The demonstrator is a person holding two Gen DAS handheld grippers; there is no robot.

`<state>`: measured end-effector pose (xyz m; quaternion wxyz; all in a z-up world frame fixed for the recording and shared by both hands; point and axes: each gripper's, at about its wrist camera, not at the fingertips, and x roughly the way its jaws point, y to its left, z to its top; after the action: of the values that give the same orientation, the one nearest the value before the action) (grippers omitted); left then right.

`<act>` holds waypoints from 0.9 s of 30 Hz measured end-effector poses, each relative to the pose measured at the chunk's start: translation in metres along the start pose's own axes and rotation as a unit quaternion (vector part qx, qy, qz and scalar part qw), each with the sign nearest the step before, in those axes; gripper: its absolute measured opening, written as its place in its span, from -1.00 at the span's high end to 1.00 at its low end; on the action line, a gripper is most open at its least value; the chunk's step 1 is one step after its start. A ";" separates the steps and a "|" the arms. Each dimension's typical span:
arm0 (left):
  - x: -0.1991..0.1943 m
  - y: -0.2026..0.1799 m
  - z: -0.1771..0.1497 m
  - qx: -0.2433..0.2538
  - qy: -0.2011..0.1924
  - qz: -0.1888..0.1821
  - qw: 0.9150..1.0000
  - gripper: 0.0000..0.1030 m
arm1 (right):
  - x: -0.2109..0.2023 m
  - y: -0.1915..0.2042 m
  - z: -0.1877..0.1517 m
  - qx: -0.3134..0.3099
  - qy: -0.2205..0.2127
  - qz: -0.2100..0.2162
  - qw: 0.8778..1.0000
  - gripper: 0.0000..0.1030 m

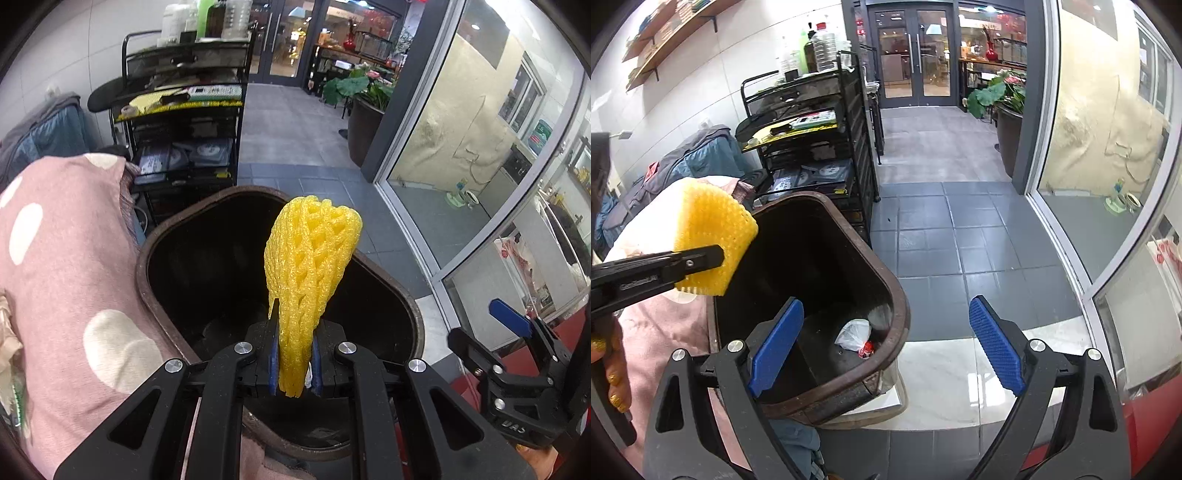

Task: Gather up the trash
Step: 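Open the right tool over the bin while the left tool releases the foam net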

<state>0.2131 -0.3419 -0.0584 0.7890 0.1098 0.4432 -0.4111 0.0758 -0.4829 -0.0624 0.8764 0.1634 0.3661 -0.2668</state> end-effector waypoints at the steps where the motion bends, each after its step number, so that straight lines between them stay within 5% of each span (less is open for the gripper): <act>1: 0.005 0.001 0.000 -0.002 0.006 0.004 1.000 0.75 | 0.000 -0.002 0.000 0.002 0.000 0.000 1.000 -0.75; 7: 0.016 0.005 -0.004 -0.014 0.025 0.020 0.999 0.62 | 0.000 -0.006 -0.002 0.010 0.002 -0.006 1.000 -0.79; 11: 0.009 -0.001 -0.007 0.014 -0.002 0.052 0.999 -0.40 | 0.000 -0.012 -0.004 0.020 0.002 -0.005 1.000 -0.82; 20: -0.026 -0.010 -0.015 0.054 -0.071 0.095 0.991 -0.78 | 0.003 -0.010 -0.003 0.032 0.000 -0.004 0.999 -0.84; 27: -0.047 -0.012 -0.017 0.052 -0.098 0.103 0.988 -0.84 | -0.004 -0.002 0.002 0.036 -0.012 0.004 0.999 -0.84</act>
<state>0.1810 -0.3143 -0.0285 0.8601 0.1544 0.3280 -0.3589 0.0728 -0.4840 -0.0585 0.8753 0.1926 0.3455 -0.2782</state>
